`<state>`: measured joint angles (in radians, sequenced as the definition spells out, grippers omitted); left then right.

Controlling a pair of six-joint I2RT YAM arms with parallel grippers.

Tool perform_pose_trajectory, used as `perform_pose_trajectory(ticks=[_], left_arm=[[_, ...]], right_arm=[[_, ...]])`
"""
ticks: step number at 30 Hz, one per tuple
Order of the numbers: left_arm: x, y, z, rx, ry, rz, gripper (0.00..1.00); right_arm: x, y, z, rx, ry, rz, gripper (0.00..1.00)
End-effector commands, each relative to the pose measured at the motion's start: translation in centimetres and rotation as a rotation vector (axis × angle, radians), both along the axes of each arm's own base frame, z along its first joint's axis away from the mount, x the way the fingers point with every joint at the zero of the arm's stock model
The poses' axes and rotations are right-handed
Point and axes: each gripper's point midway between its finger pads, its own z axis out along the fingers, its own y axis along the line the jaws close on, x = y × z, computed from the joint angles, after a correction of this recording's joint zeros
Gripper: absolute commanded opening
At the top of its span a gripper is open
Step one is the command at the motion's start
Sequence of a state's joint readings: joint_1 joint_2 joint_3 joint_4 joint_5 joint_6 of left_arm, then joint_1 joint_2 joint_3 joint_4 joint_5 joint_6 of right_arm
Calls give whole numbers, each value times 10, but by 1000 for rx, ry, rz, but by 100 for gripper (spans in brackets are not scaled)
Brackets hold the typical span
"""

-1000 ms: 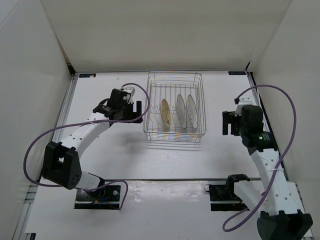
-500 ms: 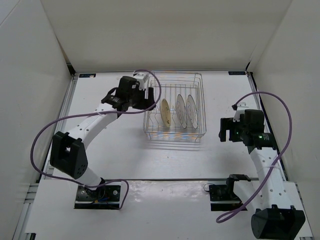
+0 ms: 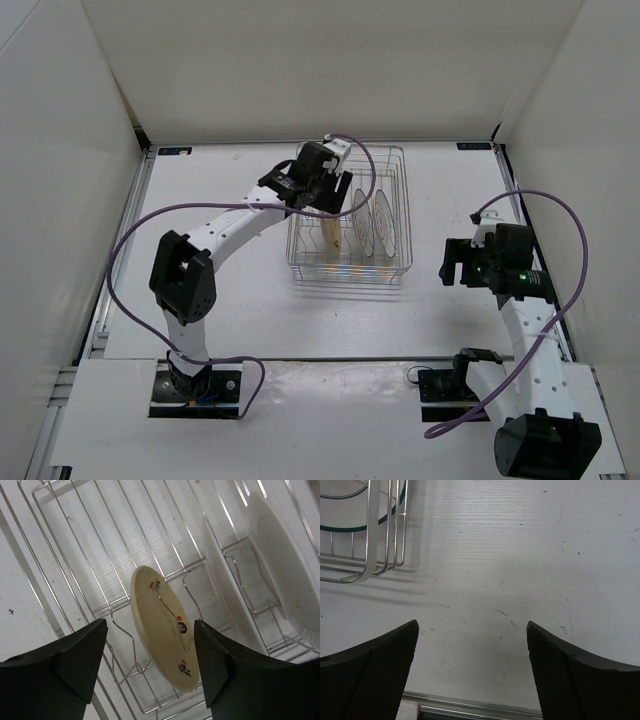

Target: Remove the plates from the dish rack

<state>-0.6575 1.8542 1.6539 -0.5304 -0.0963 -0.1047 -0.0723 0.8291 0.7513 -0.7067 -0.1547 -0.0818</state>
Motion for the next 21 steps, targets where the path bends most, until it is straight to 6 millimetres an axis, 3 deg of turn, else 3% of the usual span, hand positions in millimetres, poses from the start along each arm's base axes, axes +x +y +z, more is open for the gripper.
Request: perform_pose_trajectory(ticks=[1, 6, 14, 21], left_arm=[[0, 14, 0, 108, -8, 56, 80], [-7, 13, -21, 158, 44, 88, 69], [-10, 13, -31, 234, 57, 123, 59], [-12, 9, -29, 252, 42, 141, 35]], right_arm=[[5, 1, 5, 22, -37, -2, 90], [5, -2, 2, 27, -30, -17, 90], [6, -4, 1, 29, -33, -29, 90], [6, -4, -1, 34, -25, -27, 90]])
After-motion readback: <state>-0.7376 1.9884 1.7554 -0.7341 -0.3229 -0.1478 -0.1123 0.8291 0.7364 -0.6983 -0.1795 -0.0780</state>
